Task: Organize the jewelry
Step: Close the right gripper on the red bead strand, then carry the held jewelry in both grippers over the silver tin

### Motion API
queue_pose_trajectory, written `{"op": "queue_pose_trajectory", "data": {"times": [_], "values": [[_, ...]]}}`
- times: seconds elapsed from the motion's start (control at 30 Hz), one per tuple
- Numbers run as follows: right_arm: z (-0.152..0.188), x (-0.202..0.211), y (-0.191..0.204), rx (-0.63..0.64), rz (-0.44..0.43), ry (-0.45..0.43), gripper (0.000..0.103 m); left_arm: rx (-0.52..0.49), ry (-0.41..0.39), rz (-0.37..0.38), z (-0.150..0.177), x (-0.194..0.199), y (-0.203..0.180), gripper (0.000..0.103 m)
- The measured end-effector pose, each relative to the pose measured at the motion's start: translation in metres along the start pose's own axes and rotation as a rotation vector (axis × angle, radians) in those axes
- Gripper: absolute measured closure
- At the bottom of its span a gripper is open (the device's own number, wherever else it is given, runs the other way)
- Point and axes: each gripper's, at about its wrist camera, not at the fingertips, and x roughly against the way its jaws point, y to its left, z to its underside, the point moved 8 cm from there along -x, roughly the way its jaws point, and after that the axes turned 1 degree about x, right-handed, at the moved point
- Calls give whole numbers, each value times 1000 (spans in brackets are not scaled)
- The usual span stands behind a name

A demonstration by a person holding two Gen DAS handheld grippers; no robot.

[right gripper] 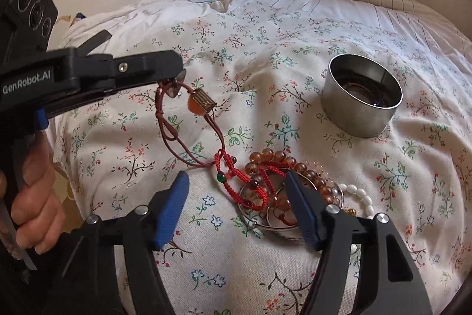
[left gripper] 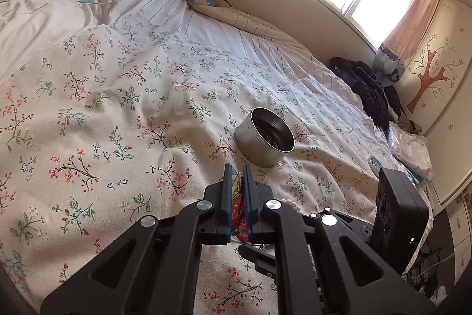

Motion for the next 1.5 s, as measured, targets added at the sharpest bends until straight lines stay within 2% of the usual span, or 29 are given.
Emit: {"op": "queue_pose_trajectory", "data": {"times": [0.17, 0.23, 0.33, 0.5, 0.6, 0.67, 0.7, 0.77, 0.8, 0.83, 0.87, 0.93, 1.0, 1.27, 1.5], "values": [[5, -18, -6, 16, 39, 66, 75, 1, 3, 1, 0, -2, 1, 97], [5, -14, -12, -16, 23, 59, 95, 3, 4, 0, 0, -3, 2, 97], [6, -2, -15, -52, 5, 30, 98, 3, 4, 1, 0, -3, 2, 97], [4, 28, -23, -154, -33, -61, 98, -4, -5, 7, -2, 0, -2, 97], [3, 21, -24, -155, -30, -45, 97, -8, -4, 6, -3, 0, -4, 97], [3, 11, -19, -128, -19, -18, 51, -12, -2, 5, -2, 0, -6, 97], [3, 8, -15, -95, -10, -16, 35, -14, -2, 5, -1, 0, -6, 96], [2, -1, -9, -38, 19, 7, 37, -14, -1, 5, -1, -1, -6, 96], [3, -7, -9, -25, 24, 26, 45, -15, 0, 5, -1, -2, -7, 96], [5, -13, -11, -20, 34, 50, 61, -16, 1, 5, -1, -3, -7, 96], [6, -18, -13, -16, 44, 66, 67, -16, 2, 4, 0, -3, -7, 96], [7, -19, -16, -23, 45, 72, 89, -15, 3, 3, 0, -4, -6, 96], [7, -13, -18, -31, 39, 58, 94, -11, 3, 3, -1, -4, -5, 97], [7, 35, -26, -180, -38, -75, 94, -13, -7, 9, -5, 0, -7, 97], [-2, 83, -53, -338, -87, -268, 94, -25, -18, 28, -7, 3, -18, 97]]}}
